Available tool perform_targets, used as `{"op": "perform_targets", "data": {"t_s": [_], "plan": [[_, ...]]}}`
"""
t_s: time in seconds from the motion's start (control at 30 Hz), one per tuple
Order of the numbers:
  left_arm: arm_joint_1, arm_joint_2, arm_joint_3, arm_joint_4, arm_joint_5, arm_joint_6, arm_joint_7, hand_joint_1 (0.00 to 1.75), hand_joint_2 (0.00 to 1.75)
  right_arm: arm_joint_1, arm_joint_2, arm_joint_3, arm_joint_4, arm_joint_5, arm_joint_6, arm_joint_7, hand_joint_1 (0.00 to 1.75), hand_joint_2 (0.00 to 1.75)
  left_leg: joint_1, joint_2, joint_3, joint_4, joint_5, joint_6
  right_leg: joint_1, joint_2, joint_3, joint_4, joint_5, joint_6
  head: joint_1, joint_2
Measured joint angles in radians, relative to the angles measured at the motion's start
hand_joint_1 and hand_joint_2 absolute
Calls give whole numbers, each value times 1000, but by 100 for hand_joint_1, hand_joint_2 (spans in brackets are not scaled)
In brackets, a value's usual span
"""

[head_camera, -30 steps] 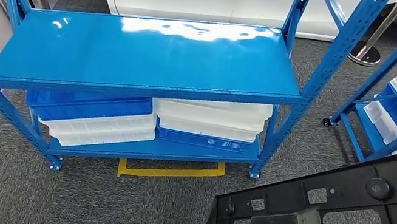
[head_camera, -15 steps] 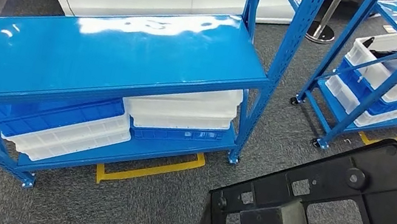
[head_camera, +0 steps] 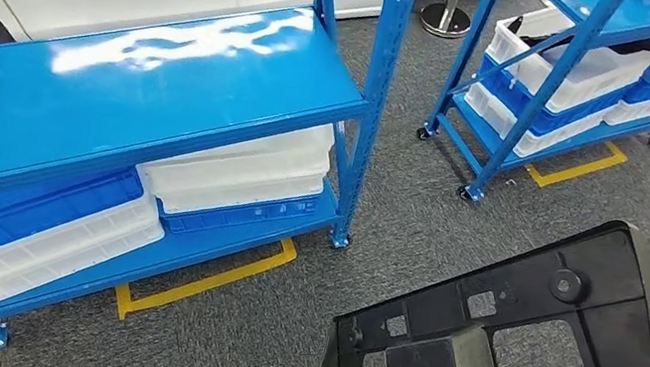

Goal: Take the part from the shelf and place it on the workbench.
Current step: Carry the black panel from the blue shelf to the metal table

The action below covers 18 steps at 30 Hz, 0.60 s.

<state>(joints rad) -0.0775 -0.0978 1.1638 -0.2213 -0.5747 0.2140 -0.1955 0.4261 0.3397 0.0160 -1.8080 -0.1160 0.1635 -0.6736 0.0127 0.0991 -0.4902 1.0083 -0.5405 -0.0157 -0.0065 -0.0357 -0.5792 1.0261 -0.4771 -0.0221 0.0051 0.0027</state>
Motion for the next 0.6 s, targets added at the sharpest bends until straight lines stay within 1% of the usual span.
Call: {"op": "perform_targets", "data": {"t_s": [0.03, 0.07, 0.1, 0.13, 0.17, 0.2, 0.23, 0.27, 0.3, 0.33, 0.37, 0.4, 0.43, 0.47, 0.5, 0.53, 0.57, 0.6], "plan": [[0, 0, 0, 0, 0, 0, 0, 0, 0, -1, 0, 0, 0, 0, 0, 0, 175, 175, 2, -26, -14, 35, -25, -4, -4, 10, 0, -4, 4, -6, 0, 0], [2, 1, 0, 0, 0, 0, -1, 0, 0, -2, 0, 0, 1, 0, 1, 0, 175, 175, 3, -57, -39, 91, -58, -6, -4, 21, -1, -5, 6, -11, 0, 0], [4, 1, 0, 0, 0, 0, -1, 0, 0, -3, 0, 0, 3, 0, 1, 0, 175, 175, 4, -78, -71, 157, -91, -7, -3, 33, -3, -5, 7, -14, 0, 0], [7, 1, 0, 0, 0, 0, -1, 0, 0, -3, 0, 0, 5, 0, 1, 0, 175, 175, 4, -87, -99, 217, -113, -8, -2, 47, -5, -3, 8, -15, 0, 0], [9, 1, 0, 0, 0, 0, -1, 0, 0, -3, 0, 0, 7, 0, 1, 0, 175, 175, 4, -91, -118, 251, -117, -8, -1, 61, -6, -1, 8, -15, 0, 0], [10, 2, 1, 0, 0, -1, -1, 0, 0, -3, 0, 0, 9, 0, 1, 0, 175, 175, 4, -92, -119, 250, -100, -7, 0, 75, -7, 1, 8, -15, 0, 0], [10, 2, 1, 0, 0, -3, -1, 0, 0, -4, 0, 0, 12, 1, 1, 0, 175, 175, 4, -96, -104, 210, -66, -6, 0, 89, -7, 4, 8, -15, 0, 0], [9, 3, 1, 0, 0, -5, 0, 0, 0, -4, 0, 0, 14, 3, 1, 0, 175, 175, 6, -108, -77, 145, -27, -3, 0, 102, -8, 7, 7, -14, 0, 0], [9, 4, 1, 0, -1, -7, 2, 0, 0, -5, 0, 0, 16, 4, 1, 0, 175, 175, 7, -131, -51, 82, 0, -1, 1, 114, -10, 12, 7, -10, 0, 0], [9, 5, 1, 0, -2, -8, 4, 0, 0, -6, 0, 0, 17, 5, 1, 0, 175, 175, 8, -153, -32, 33, 17, 2, 1, 127, -14, 15, 8, -5, 0, 0], [9, 6, 1, 0, -3, -8, 6, 0, 0, -7, 0, 0, 18, 5, 2, 0, 175, 175, 7, -169, -23, 8, 20, 5, 1, 137, -19, 18, 9, 1, 0, 0], [8, 6, 2, 0, -4, -8, 8, 0, 0, -7, 0, 0, 19, 5, 2, 0, 175, 175, 6, -173, -22, 2, 17, 8, 0, 148, -23, 18, 12, 9, 0, 0], [7, 6, 2, 0, -5, -7, 8, 0, 0, -7, 0, -1, 20, 5, 4, 0, 175, 175, 5, -164, -21, 0, 19, 13, -2, 160, -27, 16, 17, 17, 0, 0], [5, 6, 2, 0, -7, -7, 7, 0, 0, -6, 0, -2, 20, 4, 6, 0, 175, 175, 6, -151, -19, -4, 24, 21, -2, 156, -30, 18, 17, 22, 0, 0], [4, 5, 2, 0, -10, -7, 4, 0, 0, -5, 0, -4, 21, 3, 8, 0, 175, 175, 7, -139, -18, -9, 29, 28, 0, 136, -37, 29, 9, 27, 1, 0], [3, 5, 2, 0, -12, -7, 1, 0, 0, -5, 0, -6, 21, 2, 11, 0, 175, 175, 9, -125, -17, -13, 33, 35, 1, 108, -52, 58, -11, 30, 2, 0], [4, 4, 2, 0, -17, -7, 0, 0, 0, -5, -1, -7, 21, 3, 14, 0, 175, 175, 8, -111, -17, -16, 35, 40, 1, 75, -73, 106, -41, 32, 2, 0], [6, 4, 2, 0, -24, -6, 1, 0, 0, -5, -1, -8, 23, 9, 16, 0, 175, 175, 6, -98, -18, -16, 36, 43, 1, 54, -103, 169, -75, 35, 3, 0]]}}
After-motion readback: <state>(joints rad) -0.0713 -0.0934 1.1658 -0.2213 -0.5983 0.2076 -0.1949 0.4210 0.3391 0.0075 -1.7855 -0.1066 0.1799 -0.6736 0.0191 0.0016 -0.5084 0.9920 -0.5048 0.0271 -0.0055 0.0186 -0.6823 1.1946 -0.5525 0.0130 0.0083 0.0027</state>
